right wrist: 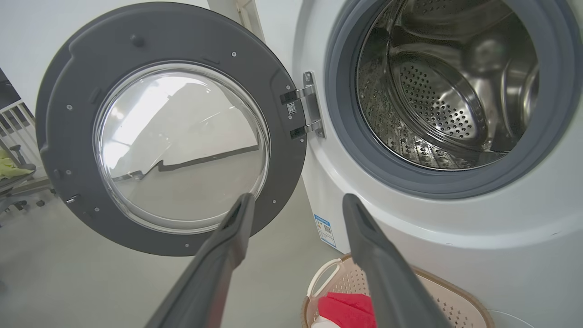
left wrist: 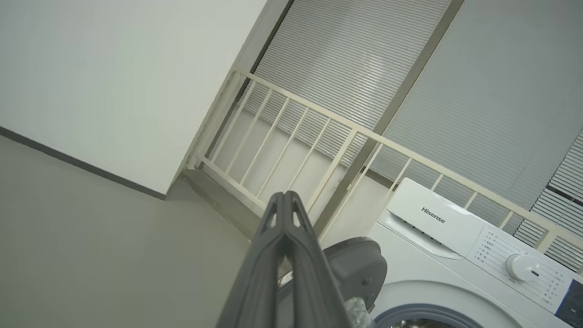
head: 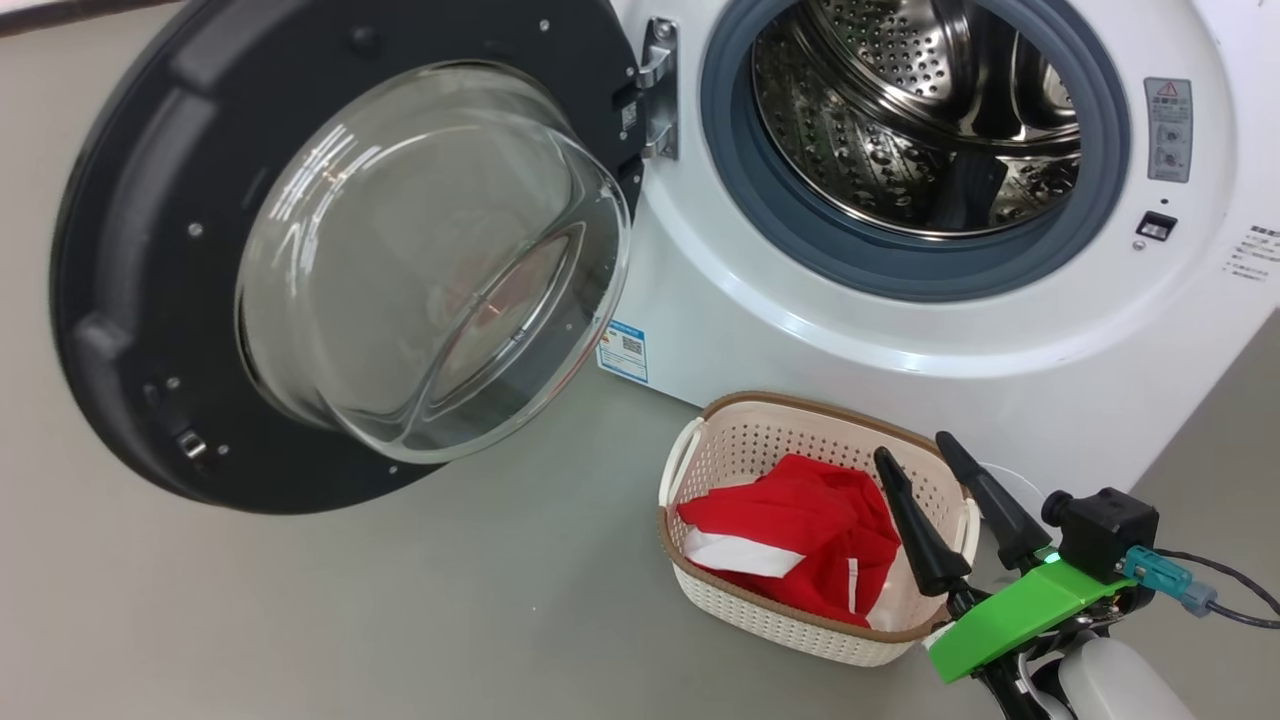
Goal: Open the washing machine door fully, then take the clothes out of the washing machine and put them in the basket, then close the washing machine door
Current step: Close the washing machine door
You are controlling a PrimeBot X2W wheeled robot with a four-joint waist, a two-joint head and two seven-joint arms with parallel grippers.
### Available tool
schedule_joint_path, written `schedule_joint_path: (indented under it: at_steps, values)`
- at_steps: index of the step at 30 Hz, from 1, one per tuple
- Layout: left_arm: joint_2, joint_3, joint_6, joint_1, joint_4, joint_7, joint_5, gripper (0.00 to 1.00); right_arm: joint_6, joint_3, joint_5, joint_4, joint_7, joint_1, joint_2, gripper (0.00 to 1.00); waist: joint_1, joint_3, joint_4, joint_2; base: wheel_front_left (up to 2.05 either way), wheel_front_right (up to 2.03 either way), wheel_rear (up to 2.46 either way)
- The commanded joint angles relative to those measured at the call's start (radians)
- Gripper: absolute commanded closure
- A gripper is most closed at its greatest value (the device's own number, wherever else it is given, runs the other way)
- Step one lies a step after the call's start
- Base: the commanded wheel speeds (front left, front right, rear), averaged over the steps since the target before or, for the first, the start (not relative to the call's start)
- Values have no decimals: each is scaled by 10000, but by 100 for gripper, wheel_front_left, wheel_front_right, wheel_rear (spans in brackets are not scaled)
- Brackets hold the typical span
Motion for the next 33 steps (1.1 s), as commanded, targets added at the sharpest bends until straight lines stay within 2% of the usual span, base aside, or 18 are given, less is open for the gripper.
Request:
schedule_joint_path:
  at_steps: [1, 7, 13, 28, 33]
  values:
    - [566, 544, -55, -716, 254, 221, -340, 100, 16, 211, -11, -258, -49, -161, -40, 0, 0, 106, -152, -1, 0, 0, 0]
    - [630, 1220, 79, -1616, 2333, 740, -1496, 100, 16, 294, 3, -244, -49, -349, -147, 0, 0, 344, -505, -1, 0, 0, 0]
    - [790, 1699, -37, -2100, 4187, 830, -2020, 100, 16, 363, -7, -256, -49, -534, -214, 0, 0, 621, -875, -1, 0, 0, 0]
    - [884, 2118, -246, -2815, 6834, 1183, -2695, 100, 16, 387, -35, -254, -49, -834, -276, 0, 0, 1107, -1466, -1, 0, 0, 0]
    - [725, 2153, -309, -2916, 7332, 1711, -3042, 100, 16, 383, -48, -287, -49, -862, -273, 0, 0, 1172, -1624, -1, 0, 0, 0]
